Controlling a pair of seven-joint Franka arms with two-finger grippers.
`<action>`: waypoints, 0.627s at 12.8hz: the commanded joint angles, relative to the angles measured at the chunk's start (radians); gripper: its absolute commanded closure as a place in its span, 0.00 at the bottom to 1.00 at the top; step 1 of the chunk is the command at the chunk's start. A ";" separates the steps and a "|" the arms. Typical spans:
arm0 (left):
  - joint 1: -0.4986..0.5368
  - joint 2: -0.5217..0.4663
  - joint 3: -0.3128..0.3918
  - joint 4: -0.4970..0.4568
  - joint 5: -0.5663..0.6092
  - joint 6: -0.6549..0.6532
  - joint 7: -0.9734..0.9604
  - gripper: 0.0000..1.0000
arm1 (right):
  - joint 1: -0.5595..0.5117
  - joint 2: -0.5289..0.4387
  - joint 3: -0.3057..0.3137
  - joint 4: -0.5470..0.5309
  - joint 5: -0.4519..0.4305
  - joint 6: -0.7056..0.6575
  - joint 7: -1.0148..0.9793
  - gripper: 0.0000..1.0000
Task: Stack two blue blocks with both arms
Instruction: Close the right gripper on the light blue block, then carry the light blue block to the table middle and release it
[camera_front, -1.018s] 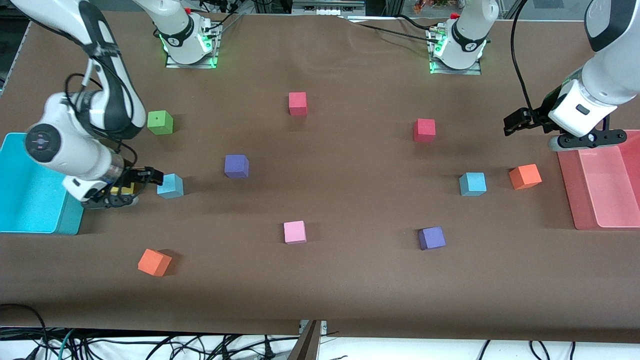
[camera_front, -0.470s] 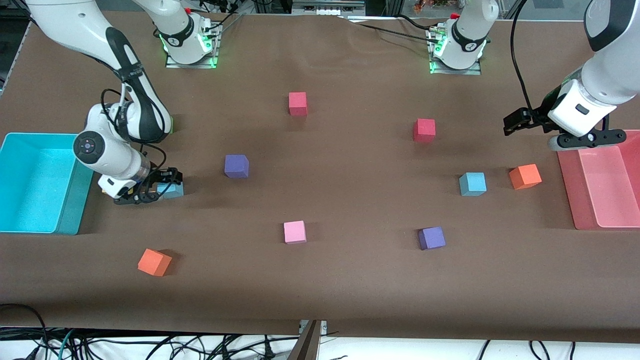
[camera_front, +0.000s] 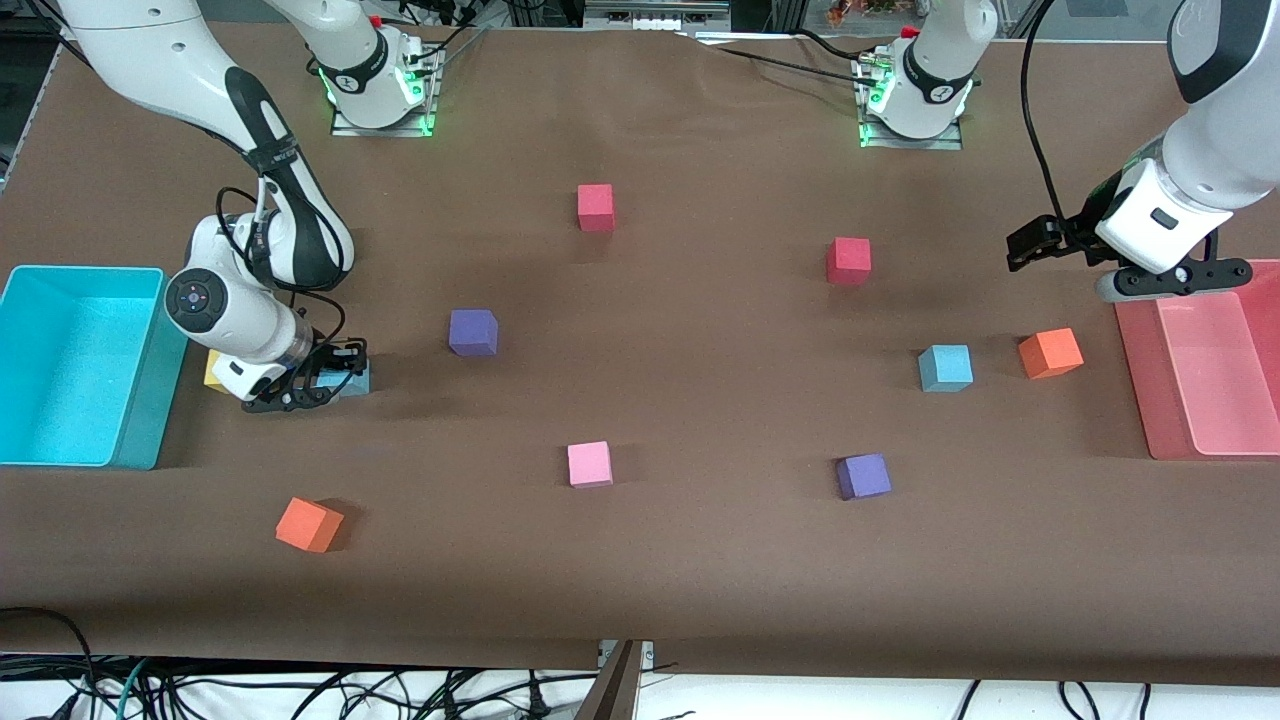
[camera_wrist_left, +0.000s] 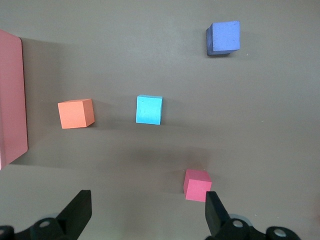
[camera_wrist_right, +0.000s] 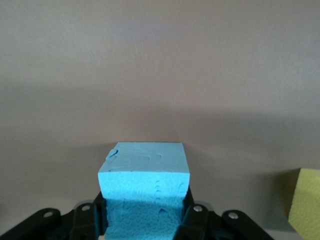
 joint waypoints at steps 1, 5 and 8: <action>-0.003 -0.022 0.003 -0.022 -0.015 0.013 0.010 0.00 | 0.063 -0.056 0.002 0.059 -0.003 -0.109 0.014 0.80; -0.003 -0.020 0.004 -0.022 -0.015 0.013 0.010 0.00 | 0.260 -0.047 0.005 0.282 -0.001 -0.380 0.325 0.80; -0.001 -0.013 0.006 -0.022 -0.015 0.015 0.015 0.00 | 0.409 0.027 0.005 0.375 0.002 -0.375 0.581 0.79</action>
